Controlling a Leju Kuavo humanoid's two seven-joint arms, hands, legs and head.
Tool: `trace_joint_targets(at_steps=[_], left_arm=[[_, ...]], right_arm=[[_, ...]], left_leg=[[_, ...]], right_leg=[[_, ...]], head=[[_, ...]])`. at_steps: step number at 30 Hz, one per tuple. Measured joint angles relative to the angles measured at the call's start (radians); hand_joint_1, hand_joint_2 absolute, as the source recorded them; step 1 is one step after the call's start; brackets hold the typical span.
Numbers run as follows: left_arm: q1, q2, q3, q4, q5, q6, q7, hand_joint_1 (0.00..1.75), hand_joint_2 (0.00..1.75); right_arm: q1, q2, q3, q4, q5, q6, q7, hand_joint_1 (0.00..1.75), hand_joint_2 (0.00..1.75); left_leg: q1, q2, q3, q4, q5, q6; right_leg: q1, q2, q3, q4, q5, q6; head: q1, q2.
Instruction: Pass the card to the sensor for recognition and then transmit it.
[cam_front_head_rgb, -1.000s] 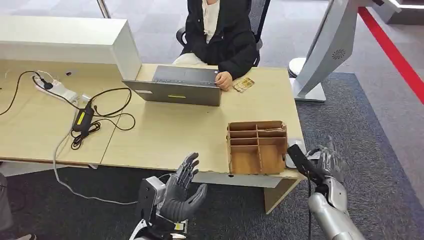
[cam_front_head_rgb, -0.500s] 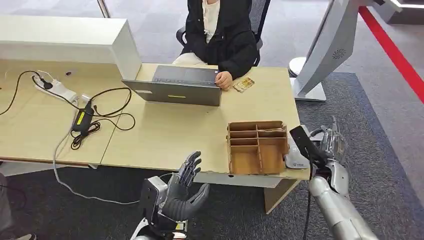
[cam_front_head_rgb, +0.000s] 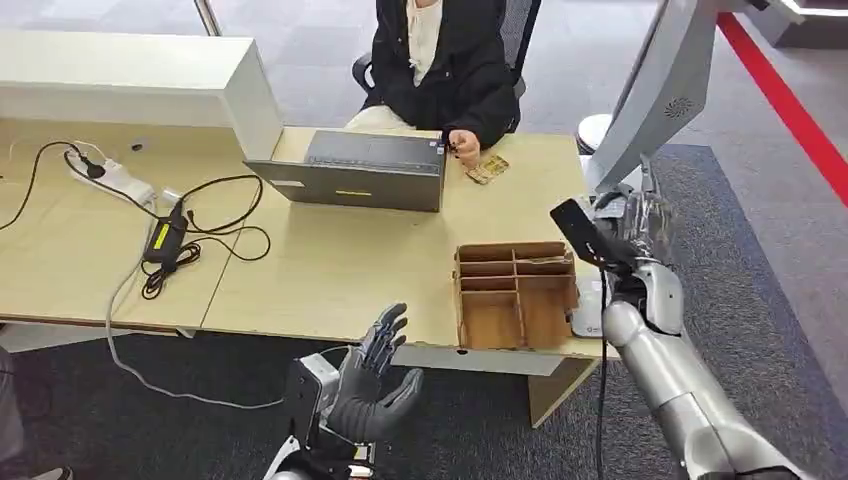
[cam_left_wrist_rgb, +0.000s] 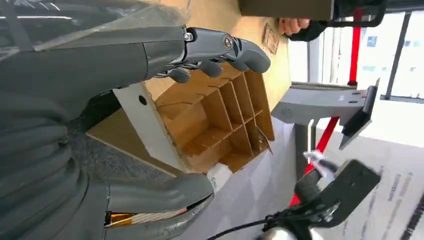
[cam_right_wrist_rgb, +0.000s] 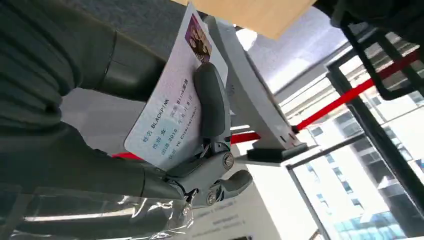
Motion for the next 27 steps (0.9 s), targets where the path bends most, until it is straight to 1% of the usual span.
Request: trace_joint_targets(at_steps=[4, 7, 10, 14, 17, 20, 27], left_arm=[[-0.006, -0.012, 0.000, 0.010, 0.000, -0.039, -0.012, 0.00, 1.75], [-0.014, -0.021, 0.000, 0.019, 0.000, -0.053, -0.018, 0.00, 1.75], [-0.023, -0.027, 0.000, 0.031, 0.000, -0.067, -0.022, 0.00, 1.75], [-0.036, -0.032, -0.005, 0.048, -0.002, -0.077, -0.023, 0.00, 1.75], [-0.053, -0.031, -0.008, 0.055, 0.000, -0.088, -0.019, 0.00, 1.75], [-0.061, -0.031, -0.015, 0.056, 0.003, -0.097, -0.014, 0.00, 1.75], [-0.064, -0.032, -0.021, 0.064, 0.007, -0.101, -0.012, 0.00, 1.75]], right_arm=[[-0.072, 0.000, 0.054, -0.013, 0.030, 0.059, 0.009, 1.75, 1.75], [-0.124, 0.007, 0.100, -0.011, 0.038, 0.102, 0.009, 1.75, 1.75], [-0.187, 0.027, 0.149, 0.009, 0.002, 0.145, 0.000, 1.75, 1.75], [-0.258, 0.058, 0.203, 0.070, -0.025, 0.178, -0.001, 1.75, 1.75], [-0.294, 0.085, 0.222, 0.114, -0.039, 0.190, 0.000, 1.75, 1.75], [-0.341, 0.117, 0.244, 0.198, -0.045, 0.201, 0.010, 1.75, 1.75], [-0.379, 0.161, 0.271, 0.316, -0.066, 0.213, 0.030, 1.75, 1.75]], left_leg=[[0.000, 0.000, 0.000, 0.000, 0.000, 0.000], [0.000, 0.000, 0.000, 0.000, 0.000, 0.000], [0.000, 0.000, -0.001, 0.000, 0.000, 0.000], [0.000, 0.000, -0.002, 0.000, 0.000, 0.000], [0.000, 0.000, -0.002, 0.000, 0.000, 0.000], [0.000, 0.000, -0.002, 0.000, 0.000, 0.000], [0.000, 0.000, -0.002, 0.000, 0.000, 0.000]], right_leg=[[0.000, 0.000, 0.000, 0.000, 0.000, 0.000], [0.000, 0.000, 0.000, 0.000, 0.000, 0.000], [0.000, 0.000, -0.001, 0.000, 0.000, 0.000], [0.000, 0.000, -0.002, 0.000, 0.000, 0.000], [0.000, 0.000, -0.002, 0.001, 0.000, 0.000], [0.000, 0.000, -0.002, 0.000, 0.000, 0.000], [0.000, 0.000, -0.002, 0.000, 0.000, 0.000]], head=[[0.000, 0.000], [0.000, 0.000], [0.000, 0.000], [0.000, 0.000], [0.000, 0.000], [0.000, 0.000], [0.000, 0.000]])
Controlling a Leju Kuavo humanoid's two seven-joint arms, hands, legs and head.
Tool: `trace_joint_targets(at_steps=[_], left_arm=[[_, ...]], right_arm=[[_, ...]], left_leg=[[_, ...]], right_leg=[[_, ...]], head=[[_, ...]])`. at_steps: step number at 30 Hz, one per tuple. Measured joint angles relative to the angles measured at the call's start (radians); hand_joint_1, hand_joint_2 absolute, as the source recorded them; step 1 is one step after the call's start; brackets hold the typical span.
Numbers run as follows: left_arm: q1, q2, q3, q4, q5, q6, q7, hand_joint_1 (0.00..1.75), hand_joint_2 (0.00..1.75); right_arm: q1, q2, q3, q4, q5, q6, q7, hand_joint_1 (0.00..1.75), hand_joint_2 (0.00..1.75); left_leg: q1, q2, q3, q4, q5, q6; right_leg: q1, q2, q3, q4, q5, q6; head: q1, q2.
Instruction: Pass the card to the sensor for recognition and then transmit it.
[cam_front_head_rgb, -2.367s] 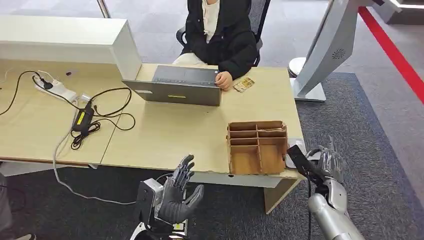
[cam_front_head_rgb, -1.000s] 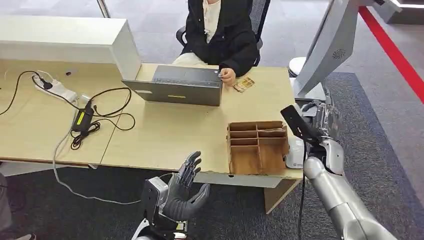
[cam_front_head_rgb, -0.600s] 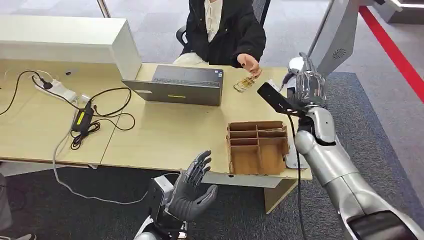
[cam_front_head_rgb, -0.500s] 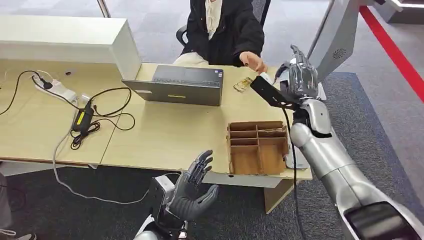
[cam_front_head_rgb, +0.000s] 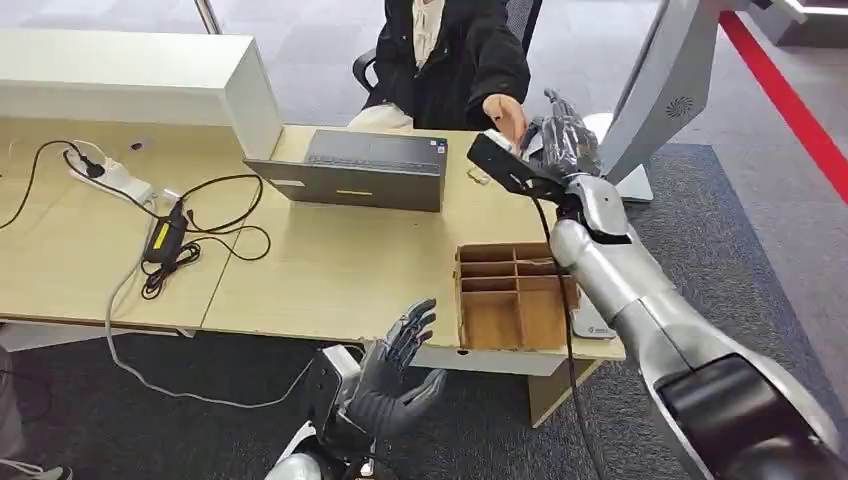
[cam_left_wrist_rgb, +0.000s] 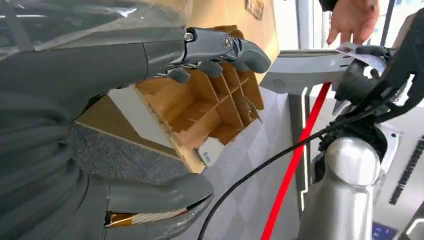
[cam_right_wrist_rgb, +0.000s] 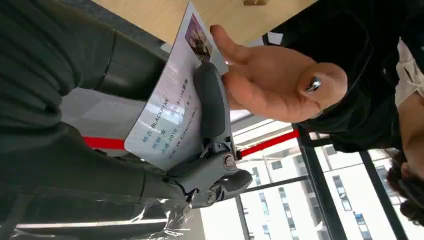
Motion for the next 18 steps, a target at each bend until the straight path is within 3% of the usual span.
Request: trace_joint_targets(at_steps=[9, 10, 18], left_arm=[[-0.006, 0.006, 0.000, 0.006, 0.002, -0.010, 0.000, 0.00, 1.75], [-0.006, 0.008, 0.000, 0.006, 0.002, -0.013, 0.000, 0.00, 1.75], [-0.004, 0.013, 0.000, 0.006, -0.009, -0.026, 0.016, 0.00, 1.75]], right_arm=[[0.000, 0.023, 0.014, 0.085, -0.014, -0.010, 0.001, 1.69, 1.75], [0.000, 0.023, 0.016, 0.091, -0.014, -0.014, 0.001, 0.00, 1.75], [0.001, 0.024, 0.024, 0.118, -0.011, -0.066, -0.006, 0.00, 1.75]], left_leg=[[0.000, 0.000, 0.000, 0.000, 0.000, 0.000], [0.000, 0.000, 0.000, 0.000, 0.000, 0.000], [0.000, 0.000, 0.000, 0.000, 0.000, 0.000]], right_leg=[[0.000, 0.000, 0.000, 0.000, 0.000, 0.000], [0.000, 0.000, 0.000, 0.000, 0.000, 0.000], [0.000, 0.000, 0.000, 0.000, 0.000, 0.000]], head=[[0.000, 0.000], [0.000, 0.000], [0.000, 0.000]])
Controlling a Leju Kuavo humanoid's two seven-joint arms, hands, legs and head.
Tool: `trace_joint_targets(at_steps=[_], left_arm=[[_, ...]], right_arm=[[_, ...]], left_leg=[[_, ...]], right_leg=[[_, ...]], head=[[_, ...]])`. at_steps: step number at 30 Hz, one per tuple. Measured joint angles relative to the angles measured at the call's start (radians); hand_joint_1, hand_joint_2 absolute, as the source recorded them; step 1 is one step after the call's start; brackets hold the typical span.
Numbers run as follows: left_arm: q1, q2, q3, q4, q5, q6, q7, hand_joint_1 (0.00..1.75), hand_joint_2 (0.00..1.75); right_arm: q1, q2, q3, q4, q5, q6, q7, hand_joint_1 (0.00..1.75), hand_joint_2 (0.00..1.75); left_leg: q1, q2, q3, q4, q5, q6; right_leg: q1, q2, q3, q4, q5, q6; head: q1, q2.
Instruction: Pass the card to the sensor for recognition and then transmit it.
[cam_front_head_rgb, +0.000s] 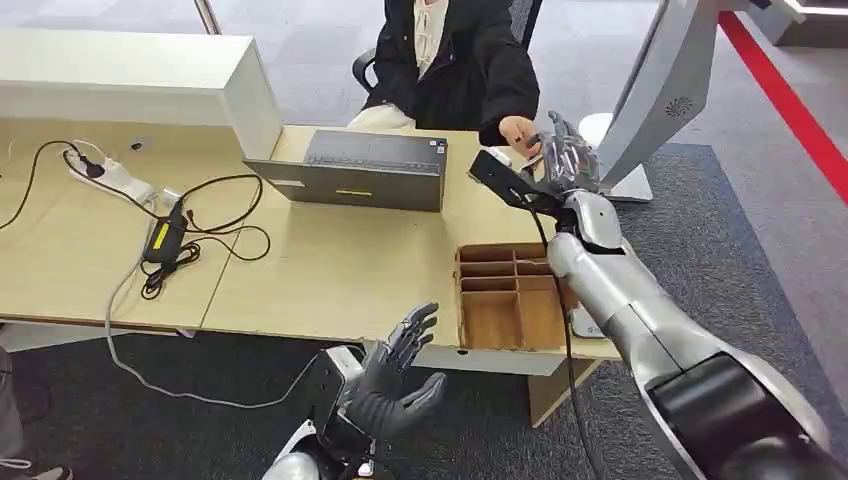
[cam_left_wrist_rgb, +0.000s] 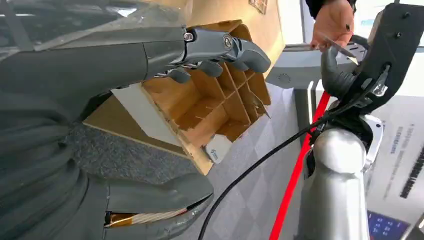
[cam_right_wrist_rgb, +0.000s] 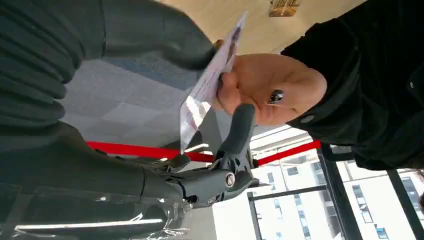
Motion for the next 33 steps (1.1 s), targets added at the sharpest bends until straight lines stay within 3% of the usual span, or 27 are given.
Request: trace_joint_targets(at_steps=[9, 16, 20, 28, 33], left_arm=[[0.010, 0.005, 0.000, 0.000, -0.013, 0.014, 0.017, 0.00, 1.75], [0.014, 0.007, 0.000, -0.002, -0.020, 0.052, 0.039, 0.00, 1.75], [0.028, 0.013, 0.003, -0.008, -0.023, 0.073, 0.039, 0.00, 1.75], [0.053, 0.025, 0.006, -0.025, -0.024, 0.102, 0.042, 0.00, 1.75], [0.064, 0.032, 0.006, -0.027, -0.021, 0.110, 0.042, 0.00, 1.75]], right_arm=[[0.004, 0.008, 0.001, -0.019, -0.061, -0.079, -0.075, 0.00, 1.75], [0.072, -0.001, 0.001, -0.184, -0.144, -0.123, -0.115, 0.00, 1.75], [0.192, -0.029, -0.008, -0.388, -0.177, -0.135, -0.113, 0.00, 1.75], [0.455, -0.106, -0.032, -0.742, -0.231, -0.045, -0.082, 0.00, 1.75], [0.573, -0.143, -0.049, -0.866, -0.151, -0.034, -0.056, 0.00, 1.75]], left_leg=[[0.000, 0.000, 0.000, 0.000, 0.000, 0.000], [0.000, 0.000, 0.000, 0.000, 0.000, 0.000], [0.000, 0.000, 0.001, 0.000, 0.000, 0.000], [0.000, 0.000, 0.001, 0.000, -0.001, 0.000], [0.000, 0.000, 0.000, 0.000, -0.001, 0.000]], right_leg=[[0.000, 0.000, 0.000, 0.000, 0.000, 0.000], [0.000, 0.000, 0.000, 0.000, 0.000, 0.000], [0.000, 0.000, 0.000, 0.000, 0.000, 0.000], [0.000, 0.000, 0.001, -0.001, 0.000, 0.000], [0.000, 0.000, 0.000, -0.001, 0.000, 0.000]], head=[[0.000, 0.000], [0.000, 0.000], [0.000, 0.000], [0.000, 0.000], [0.000, 0.000]])
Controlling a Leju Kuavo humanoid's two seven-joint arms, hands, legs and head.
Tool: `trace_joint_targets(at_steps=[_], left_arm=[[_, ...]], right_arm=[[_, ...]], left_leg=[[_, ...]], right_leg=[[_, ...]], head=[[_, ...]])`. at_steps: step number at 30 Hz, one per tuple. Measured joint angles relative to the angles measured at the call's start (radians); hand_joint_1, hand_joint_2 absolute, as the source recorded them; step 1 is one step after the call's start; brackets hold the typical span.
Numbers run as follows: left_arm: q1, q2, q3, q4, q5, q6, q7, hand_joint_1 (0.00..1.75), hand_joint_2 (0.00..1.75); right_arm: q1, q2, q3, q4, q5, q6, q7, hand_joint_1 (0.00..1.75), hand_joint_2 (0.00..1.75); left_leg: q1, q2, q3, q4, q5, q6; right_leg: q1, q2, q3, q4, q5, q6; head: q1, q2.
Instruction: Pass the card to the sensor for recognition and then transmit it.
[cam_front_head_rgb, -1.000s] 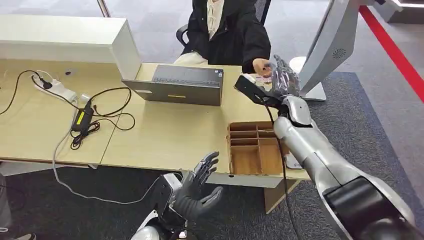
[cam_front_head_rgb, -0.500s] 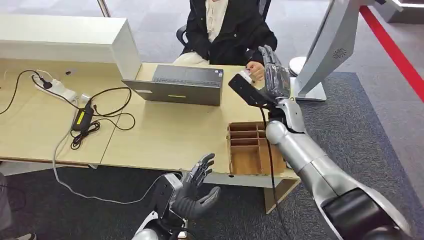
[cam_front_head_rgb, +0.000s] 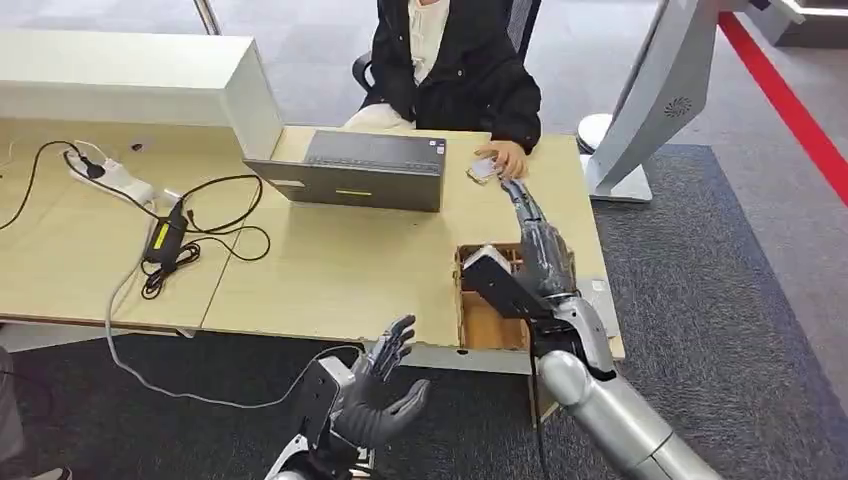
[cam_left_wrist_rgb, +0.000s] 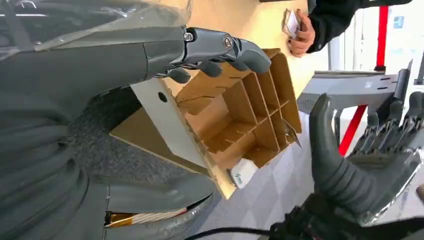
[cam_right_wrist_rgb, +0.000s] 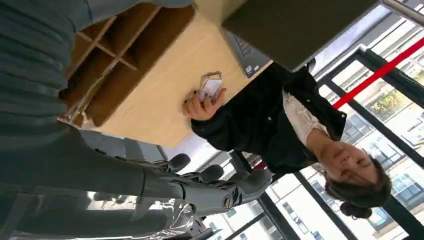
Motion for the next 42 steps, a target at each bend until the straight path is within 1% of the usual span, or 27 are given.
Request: trace_joint_targets(at_steps=[6, 9, 15, 18, 21, 29, 38, 42], left_arm=[[-0.003, 0.001, 0.000, 0.000, 0.011, -0.020, 0.001, 0.00, 1.75], [-0.011, 0.001, 0.000, 0.000, 0.014, -0.029, 0.003, 0.00, 1.75], [-0.029, -0.003, -0.003, 0.000, 0.029, -0.038, 0.005, 0.00, 1.75], [-0.040, -0.004, -0.005, 0.001, 0.035, -0.041, 0.005, 0.00, 1.75], [-0.052, -0.004, -0.014, 0.001, 0.042, -0.042, 0.005, 0.00, 1.75], [-0.054, -0.004, -0.016, 0.001, 0.047, -0.023, 0.003, 0.00, 1.75], [-0.051, -0.004, -0.020, 0.001, 0.041, -0.005, 0.000, 0.00, 1.75], [-0.051, -0.003, -0.023, 0.001, 0.041, -0.002, 0.004, 0.00, 1.75]], right_arm=[[0.085, -0.033, -0.031, -0.069, 0.096, 0.007, 0.037, 0.00, 1.75], [0.107, -0.044, -0.050, -0.090, 0.180, 0.003, 0.065, 0.00, 1.75], [0.120, -0.056, -0.077, -0.105, 0.303, 0.009, 0.102, 0.00, 1.75], [0.115, -0.061, -0.088, -0.101, 0.414, 0.014, 0.127, 0.00, 1.75], [0.093, -0.066, -0.096, -0.073, 0.496, 0.017, 0.140, 0.00, 1.75], [0.011, -0.064, -0.094, 0.077, 0.479, 0.011, 0.125, 0.00, 1.75], [-0.028, -0.058, -0.076, 0.205, 0.494, 0.008, 0.134, 0.00, 1.75], [-0.033, -0.058, -0.072, 0.235, 0.479, 0.008, 0.139, 0.00, 1.75]], left_leg=[[0.000, 0.000, 0.000, 0.000, 0.000, 0.000], [0.000, 0.000, 0.000, 0.000, 0.000, 0.000], [0.000, 0.000, 0.000, 0.000, 0.000, 0.000], [0.000, 0.000, 0.000, 0.000, 0.000, 0.000], [0.000, 0.000, 0.000, 0.000, 0.000, 0.000], [0.000, 0.000, 0.000, 0.000, 0.000, 0.000], [0.000, 0.000, 0.000, 0.000, 0.000, 0.000], [0.000, 0.000, 0.000, 0.000, 0.000, 0.000]], right_leg=[[0.000, 0.000, 0.000, 0.000, 0.000, 0.000], [0.000, 0.000, 0.000, 0.000, 0.000, 0.000], [0.000, 0.000, 0.000, 0.000, 0.000, 0.000], [0.000, 0.000, 0.000, 0.000, 0.000, 0.000], [0.000, 0.000, 0.000, 0.000, 0.000, 0.000], [0.000, 0.000, 0.000, 0.000, 0.000, 0.000], [0.000, 0.000, 0.000, 0.000, 0.000, 0.000], [0.000, 0.000, 0.000, 0.000, 0.000, 0.000]], head=[[0.000, 0.000], [0.000, 0.000], [0.000, 0.000], [0.000, 0.000], [0.000, 0.000], [0.000, 0.000], [0.000, 0.000], [0.000, 0.000]])
